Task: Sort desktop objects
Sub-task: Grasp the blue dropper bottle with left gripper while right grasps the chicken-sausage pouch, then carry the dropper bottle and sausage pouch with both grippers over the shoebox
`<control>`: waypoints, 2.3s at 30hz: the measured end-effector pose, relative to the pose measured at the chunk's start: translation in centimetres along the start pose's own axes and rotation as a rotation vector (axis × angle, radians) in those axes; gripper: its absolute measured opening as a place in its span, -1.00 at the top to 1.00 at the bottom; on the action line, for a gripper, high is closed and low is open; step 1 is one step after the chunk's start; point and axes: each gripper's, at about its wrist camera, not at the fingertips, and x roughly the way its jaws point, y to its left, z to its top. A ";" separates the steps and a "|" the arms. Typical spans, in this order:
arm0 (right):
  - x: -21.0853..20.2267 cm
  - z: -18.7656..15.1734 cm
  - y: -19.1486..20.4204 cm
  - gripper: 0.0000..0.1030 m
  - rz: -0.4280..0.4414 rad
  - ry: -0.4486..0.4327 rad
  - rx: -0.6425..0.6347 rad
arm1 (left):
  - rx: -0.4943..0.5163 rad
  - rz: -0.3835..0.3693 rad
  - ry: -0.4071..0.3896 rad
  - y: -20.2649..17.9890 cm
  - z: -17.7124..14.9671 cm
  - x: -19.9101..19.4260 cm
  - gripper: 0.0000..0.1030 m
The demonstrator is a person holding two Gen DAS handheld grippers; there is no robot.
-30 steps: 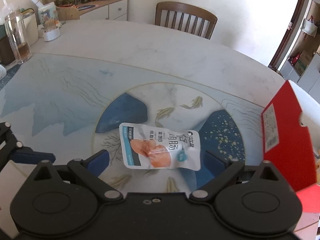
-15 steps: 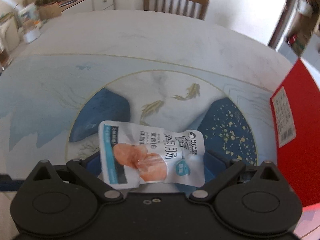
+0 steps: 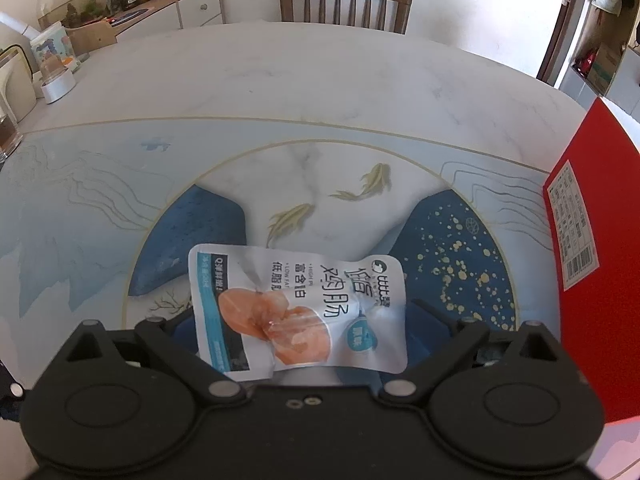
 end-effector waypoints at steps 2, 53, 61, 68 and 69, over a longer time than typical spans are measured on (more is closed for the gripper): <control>-0.1 -0.1 0.0 -0.88 0.002 -0.004 0.000 | 0.010 0.009 0.002 -0.1 0.0 0.0 -0.33; -12.6 -3.6 -5.7 -0.75 -0.022 -0.092 0.116 | -0.027 0.008 -0.071 -1.6 1.7 -1.6 0.56; -15.2 -4.0 -8.1 -0.75 -0.026 -0.104 0.134 | -0.029 0.006 -0.109 -2.8 3.8 -2.3 0.56; -17.3 -4.6 -11.1 -0.75 -0.030 -0.119 0.155 | 0.004 -0.009 -0.161 -5.3 6.7 -3.0 0.56; -17.6 -4.7 -11.6 -0.75 -0.030 -0.126 0.159 | 0.006 -0.010 -0.167 -5.6 7.0 -3.0 0.56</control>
